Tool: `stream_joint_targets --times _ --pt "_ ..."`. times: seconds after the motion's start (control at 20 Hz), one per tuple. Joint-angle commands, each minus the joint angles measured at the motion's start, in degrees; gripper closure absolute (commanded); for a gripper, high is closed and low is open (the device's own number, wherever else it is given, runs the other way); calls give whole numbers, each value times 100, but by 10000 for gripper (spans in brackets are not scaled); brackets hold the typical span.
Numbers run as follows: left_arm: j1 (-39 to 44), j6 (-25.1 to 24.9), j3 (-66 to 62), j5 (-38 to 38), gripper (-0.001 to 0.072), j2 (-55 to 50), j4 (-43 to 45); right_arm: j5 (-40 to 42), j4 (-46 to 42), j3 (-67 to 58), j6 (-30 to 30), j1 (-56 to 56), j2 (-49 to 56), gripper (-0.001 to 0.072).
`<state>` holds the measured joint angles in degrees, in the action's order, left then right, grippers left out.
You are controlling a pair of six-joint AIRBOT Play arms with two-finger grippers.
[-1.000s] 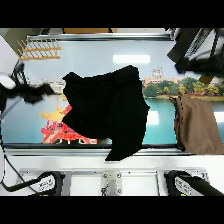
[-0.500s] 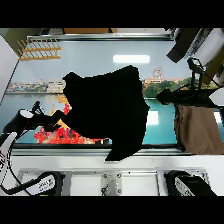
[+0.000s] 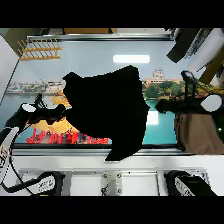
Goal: Fold the clothes and pants, and hang the long-sleeved shirts on hangers.
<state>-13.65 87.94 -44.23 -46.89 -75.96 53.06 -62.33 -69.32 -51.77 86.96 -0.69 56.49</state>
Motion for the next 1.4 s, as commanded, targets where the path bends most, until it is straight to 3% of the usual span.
stream_joint_targets --times 0.0,0.25,0.55,0.6,0.75,0.8,1.05,1.35 --pt "-144 -155 212 -66 699 476 -4 -52 -129 929 647 -4 426 130" --pt "-216 -166 647 -46 700 981 -9 282 1853 1478 -498 68 1718 131" --pt "-216 -164 671 -48 700 1110 -17 713 2070 1473 -557 627 2081 135" --pt "-216 -164 671 -44 700 1110 -22 796 2072 1473 -560 719 2081 202" --pt "-219 -173 667 -55 700 1113 -4 955 2035 1421 -793 796 2052 670" --pt "-262 -273 632 -107 700 1113 -7 964 1917 1333 -815 785 1982 696" --pt "-713 -487 -542 -776 700 1495 -22 732 752 133 -721 752 772 696" --pt "-798 -481 -3327 -739 699 3250 -35 1115 -20 -2787 -726 483 -1005 697"
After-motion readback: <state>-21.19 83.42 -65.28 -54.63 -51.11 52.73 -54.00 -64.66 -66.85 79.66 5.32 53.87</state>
